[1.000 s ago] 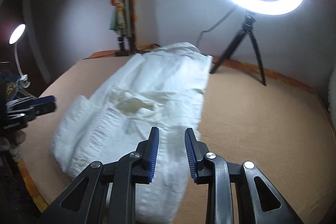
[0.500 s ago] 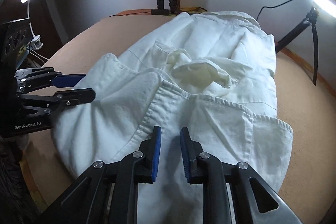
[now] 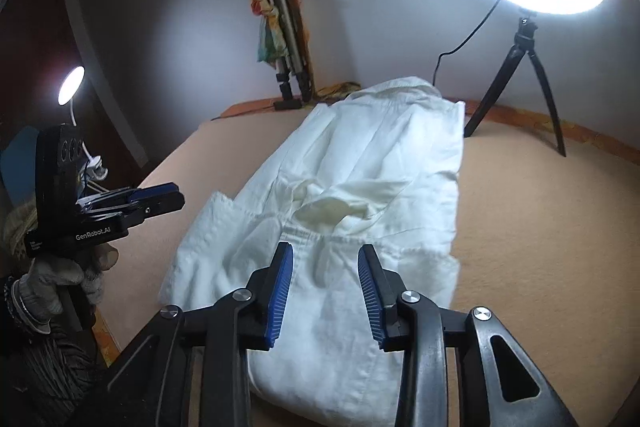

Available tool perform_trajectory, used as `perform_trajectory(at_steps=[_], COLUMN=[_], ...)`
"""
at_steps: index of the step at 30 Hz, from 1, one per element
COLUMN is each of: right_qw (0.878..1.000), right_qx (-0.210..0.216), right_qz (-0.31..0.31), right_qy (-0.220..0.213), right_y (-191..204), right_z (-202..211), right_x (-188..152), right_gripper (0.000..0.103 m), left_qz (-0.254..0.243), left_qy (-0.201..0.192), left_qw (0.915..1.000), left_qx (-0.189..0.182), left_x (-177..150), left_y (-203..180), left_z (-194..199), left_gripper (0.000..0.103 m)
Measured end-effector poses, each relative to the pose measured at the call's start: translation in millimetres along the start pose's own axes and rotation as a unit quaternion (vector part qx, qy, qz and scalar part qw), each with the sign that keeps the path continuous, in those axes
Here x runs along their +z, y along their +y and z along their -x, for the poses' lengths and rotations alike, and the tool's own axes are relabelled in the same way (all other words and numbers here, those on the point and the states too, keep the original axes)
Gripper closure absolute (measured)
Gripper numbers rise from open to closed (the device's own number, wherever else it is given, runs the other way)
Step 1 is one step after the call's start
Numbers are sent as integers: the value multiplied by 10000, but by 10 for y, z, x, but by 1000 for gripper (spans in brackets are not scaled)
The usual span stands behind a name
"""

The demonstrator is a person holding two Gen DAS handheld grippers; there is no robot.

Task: Fold small clothes
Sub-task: 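Open the right gripper and withdraw both grippers from the folded shirt, then close both grippers on the shirt collar edge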

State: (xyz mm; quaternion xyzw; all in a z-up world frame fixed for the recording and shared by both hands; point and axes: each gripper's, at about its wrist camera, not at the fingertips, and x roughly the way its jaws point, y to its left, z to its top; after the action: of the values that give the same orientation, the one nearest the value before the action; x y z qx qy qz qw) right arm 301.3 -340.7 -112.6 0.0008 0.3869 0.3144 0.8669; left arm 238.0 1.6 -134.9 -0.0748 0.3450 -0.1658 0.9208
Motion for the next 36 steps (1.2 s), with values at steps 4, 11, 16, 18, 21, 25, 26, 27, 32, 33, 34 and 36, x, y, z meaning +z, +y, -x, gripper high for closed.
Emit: perform_trajectory(at_steps=[4,11,16,18,21,25,26,27,32,33,34,36], right_qw=[9998,9992,9986,9982,9976,9958,9951,9947,9935,9933,9932,9930], right_qx=[-133,-216,20,108,47,181,247,276,427,475,498,539], right_qz=[-131,-92,-407,-440,-397,-663,-739,-780,-846,-848,-856,-857], right_qy=[107,332,334,401,564,602,602,606,623,621,617,612], right_y=[-262,-746,-1053,-1135,-1246,-1423,-1468,-1500,-1593,-1602,-1609,-1608], right_z=[13,-323,-648,-800,-1067,-1327,-1387,-1432,-1623,-1651,-1680,-1726], right_x=[132,411,621,707,823,914,933,947,1009,1025,1044,1085], right_gripper=[66,66,66,66,65,65,65,65,66,67,67,67], left_qz=[-39,205,785,952,1073,1109,1153,1199,1433,1473,1514,1616], left_qy=[122,305,569,618,659,817,847,881,824,805,828,833], left_qw=[9998,9987,9942,9918,9897,9874,9863,9850,9789,9777,9761,9728], left_qx=[-169,-365,-473,-594,-684,-785,-824,-874,-1203,-1264,-1324,-1436], left_x=[160,481,704,777,867,944,970,999,1086,1105,1123,1160], left_y=[45,320,687,797,891,955,973,1002,1044,1043,1043,1055], left_z=[-114,-454,-873,-1056,-1321,-1704,-1772,-1863,-2108,-2133,-2169,-2227], left_gripper=[66,58,57,57,57,57,57,57,57,57,57,57])
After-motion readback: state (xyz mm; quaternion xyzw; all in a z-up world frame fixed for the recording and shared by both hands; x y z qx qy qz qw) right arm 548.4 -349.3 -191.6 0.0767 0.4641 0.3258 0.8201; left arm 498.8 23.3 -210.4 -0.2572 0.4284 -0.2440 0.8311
